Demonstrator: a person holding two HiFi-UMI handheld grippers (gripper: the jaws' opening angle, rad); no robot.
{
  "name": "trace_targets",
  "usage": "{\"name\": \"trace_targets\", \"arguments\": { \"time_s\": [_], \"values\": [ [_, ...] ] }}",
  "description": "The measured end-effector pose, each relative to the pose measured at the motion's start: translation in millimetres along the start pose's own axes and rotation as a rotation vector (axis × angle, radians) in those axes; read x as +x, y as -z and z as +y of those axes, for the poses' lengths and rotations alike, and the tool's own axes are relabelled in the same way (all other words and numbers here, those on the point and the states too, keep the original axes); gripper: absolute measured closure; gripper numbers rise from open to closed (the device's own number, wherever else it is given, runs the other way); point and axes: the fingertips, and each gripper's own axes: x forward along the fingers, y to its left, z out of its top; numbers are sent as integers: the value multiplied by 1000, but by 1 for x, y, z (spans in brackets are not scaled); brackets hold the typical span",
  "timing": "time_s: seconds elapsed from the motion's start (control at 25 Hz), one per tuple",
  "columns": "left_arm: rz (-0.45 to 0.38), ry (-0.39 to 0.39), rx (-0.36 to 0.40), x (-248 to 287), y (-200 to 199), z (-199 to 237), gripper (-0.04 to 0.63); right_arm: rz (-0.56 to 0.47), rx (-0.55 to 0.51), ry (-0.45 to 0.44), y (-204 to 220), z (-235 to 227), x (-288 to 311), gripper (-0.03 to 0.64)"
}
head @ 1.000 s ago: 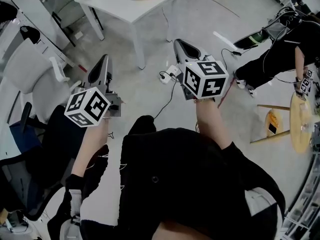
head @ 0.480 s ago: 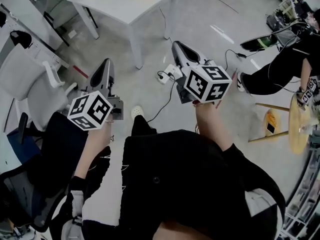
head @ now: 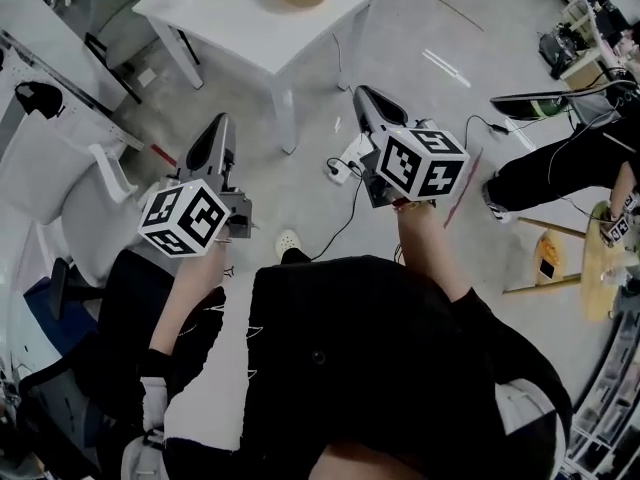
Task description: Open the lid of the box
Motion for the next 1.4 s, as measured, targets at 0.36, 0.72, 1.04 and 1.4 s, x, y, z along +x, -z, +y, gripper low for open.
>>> {"name": "trace_targets", "arguments": {
  "time_s": [0.36, 0.72, 1.04, 1.4],
  "values": [
    [-14, 74, -25, 47, -32, 46, 584, 77, -19, 23, -2, 8, 65, 612],
    [38, 92, 4, 66, -29, 75, 584, 101, 45, 31, 11, 7, 101, 612],
    [53, 61, -40, 74, -22, 99, 584, 137, 82, 27, 20, 7, 126, 612],
    [103, 25, -64, 120, -6, 122, 586, 180, 119, 47, 32, -31, 167, 612]
  ]
}}
